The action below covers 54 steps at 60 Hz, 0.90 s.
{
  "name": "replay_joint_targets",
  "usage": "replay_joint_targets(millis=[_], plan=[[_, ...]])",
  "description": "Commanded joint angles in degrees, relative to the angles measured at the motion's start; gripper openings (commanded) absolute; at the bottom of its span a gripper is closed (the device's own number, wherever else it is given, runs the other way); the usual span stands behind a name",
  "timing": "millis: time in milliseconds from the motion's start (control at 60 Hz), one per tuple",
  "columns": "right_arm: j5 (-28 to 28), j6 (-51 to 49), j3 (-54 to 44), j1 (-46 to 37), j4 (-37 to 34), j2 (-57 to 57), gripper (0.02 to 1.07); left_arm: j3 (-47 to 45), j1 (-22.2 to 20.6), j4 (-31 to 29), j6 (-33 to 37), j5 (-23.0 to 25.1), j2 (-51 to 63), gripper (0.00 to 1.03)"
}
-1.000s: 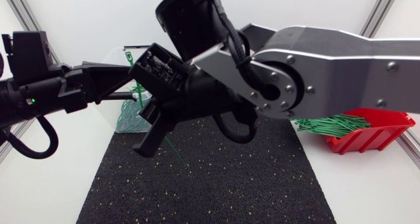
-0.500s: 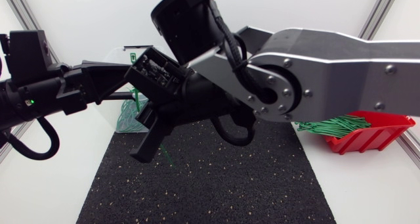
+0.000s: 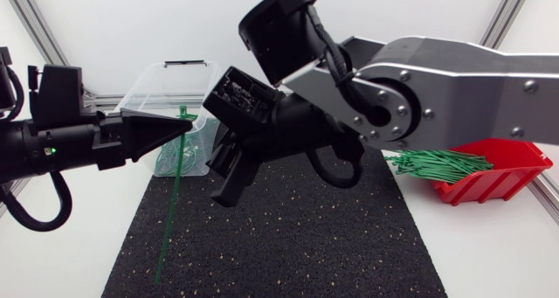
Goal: Take a green cable tie from the red box, thread the tail through the head to close it, then place it in the transparent bin on the left.
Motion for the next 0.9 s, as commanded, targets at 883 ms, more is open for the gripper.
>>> replay_joint_targets(millis=[883], plan=[[9.83, -17.81, -14.62, -3.01, -10.31, -10.01, 0.97, 18.64, -4.89, -9.94, 4.97, 9.99, 18.53, 0.03]])
